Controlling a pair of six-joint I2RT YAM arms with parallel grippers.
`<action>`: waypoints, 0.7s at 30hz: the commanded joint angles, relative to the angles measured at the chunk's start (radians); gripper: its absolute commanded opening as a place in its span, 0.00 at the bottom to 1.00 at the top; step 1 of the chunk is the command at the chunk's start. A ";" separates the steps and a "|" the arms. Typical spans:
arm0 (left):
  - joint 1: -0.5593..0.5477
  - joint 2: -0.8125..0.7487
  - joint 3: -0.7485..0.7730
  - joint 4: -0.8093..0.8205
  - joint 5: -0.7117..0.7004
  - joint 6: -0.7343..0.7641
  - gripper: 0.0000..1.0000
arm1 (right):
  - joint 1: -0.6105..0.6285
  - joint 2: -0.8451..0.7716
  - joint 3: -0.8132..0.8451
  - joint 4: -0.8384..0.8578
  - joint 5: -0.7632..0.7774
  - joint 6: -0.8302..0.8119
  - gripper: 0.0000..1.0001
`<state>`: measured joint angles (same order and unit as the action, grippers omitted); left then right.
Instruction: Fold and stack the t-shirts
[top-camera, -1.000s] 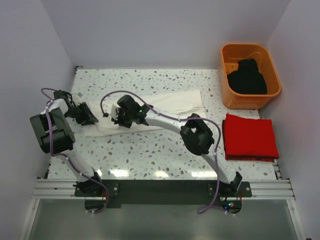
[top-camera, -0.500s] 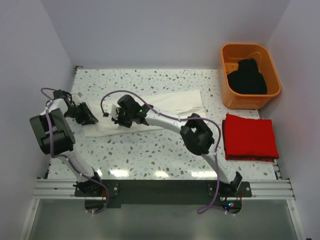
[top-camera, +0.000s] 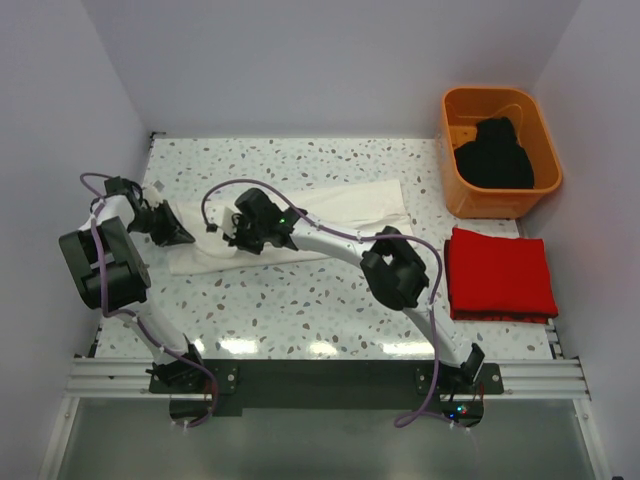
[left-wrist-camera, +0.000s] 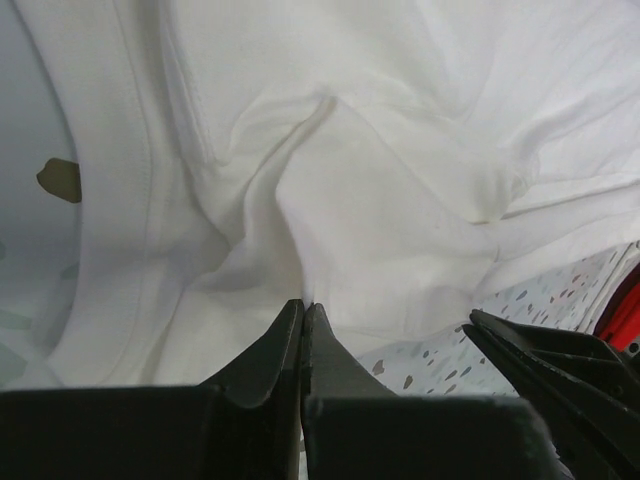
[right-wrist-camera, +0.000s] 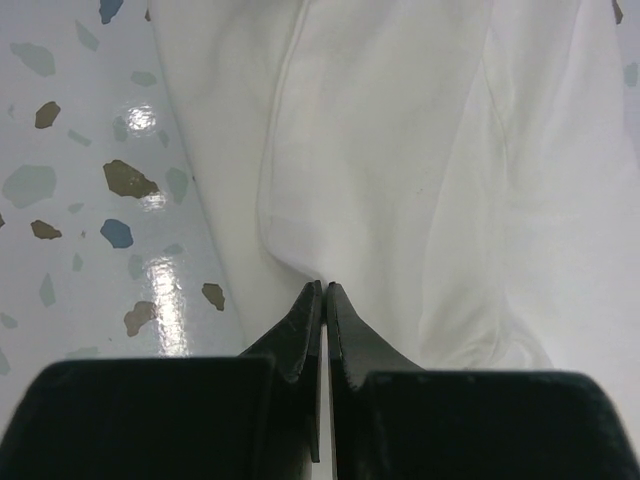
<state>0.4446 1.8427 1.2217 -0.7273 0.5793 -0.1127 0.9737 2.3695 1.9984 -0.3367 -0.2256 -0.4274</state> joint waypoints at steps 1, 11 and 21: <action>-0.006 -0.005 0.068 0.018 0.068 -0.010 0.00 | -0.020 -0.056 0.046 0.073 0.006 0.004 0.00; -0.037 0.055 0.177 0.134 0.172 -0.076 0.00 | -0.107 -0.041 0.074 0.122 0.006 -0.007 0.00; -0.066 0.111 0.191 0.296 0.192 -0.186 0.00 | -0.155 0.011 0.109 0.200 0.020 -0.050 0.00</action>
<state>0.3836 1.9450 1.3792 -0.5278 0.7403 -0.2413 0.8215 2.3703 2.0495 -0.2379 -0.2169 -0.4438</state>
